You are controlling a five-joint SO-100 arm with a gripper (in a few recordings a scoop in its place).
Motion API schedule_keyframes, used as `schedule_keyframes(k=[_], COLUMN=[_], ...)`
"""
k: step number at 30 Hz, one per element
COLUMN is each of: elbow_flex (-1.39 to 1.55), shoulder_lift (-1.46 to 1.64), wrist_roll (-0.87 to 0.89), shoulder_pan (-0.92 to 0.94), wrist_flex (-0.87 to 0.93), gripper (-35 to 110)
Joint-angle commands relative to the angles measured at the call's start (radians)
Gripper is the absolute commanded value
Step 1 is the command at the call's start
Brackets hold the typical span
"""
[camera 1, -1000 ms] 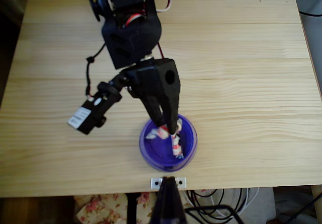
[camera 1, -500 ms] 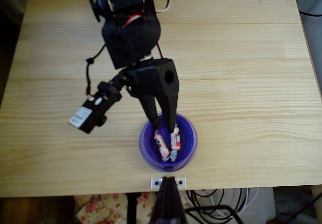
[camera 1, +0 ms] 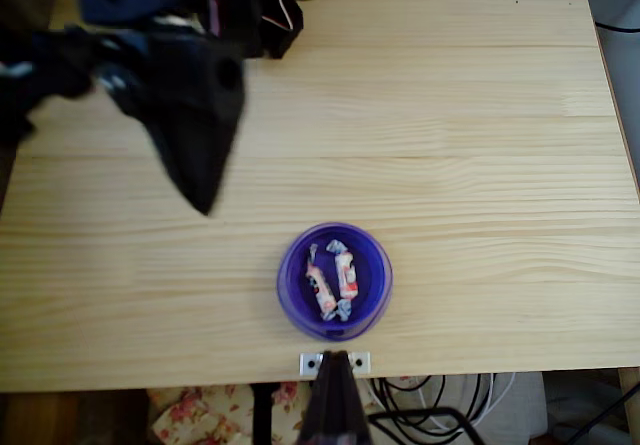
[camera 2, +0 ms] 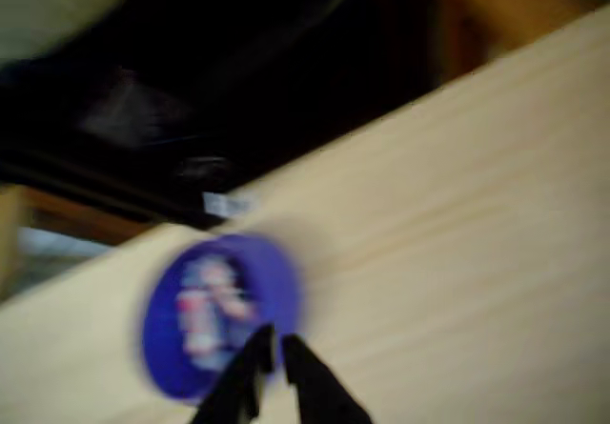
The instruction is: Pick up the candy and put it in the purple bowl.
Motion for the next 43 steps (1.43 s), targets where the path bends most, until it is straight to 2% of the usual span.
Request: schedule_keyframes(k=[1,4,8,10,12,13,17,43], elbow_flex=[-0.020,0.064,0.207,0.321,0.449,0.469,0.506,0.520], shoulder_lift=[0.084,0.118,0.230,0.383,0.638,0.672,0.683,0.683], wrist_roll=[-0.238,-0.359,-0.383,-0.413,-0.442,-0.431,-0.402,-0.396], shoulder_pan=[0.123,0.169,0.138,0.081,0.031,0.015,-0.008,-0.008], wrist_flex=[0.087,0.055,0.075,0.081,0.163,0.201,0.272,0.276], gripper=[-1,-1,-1,-1,-1,-1,-1,-1])
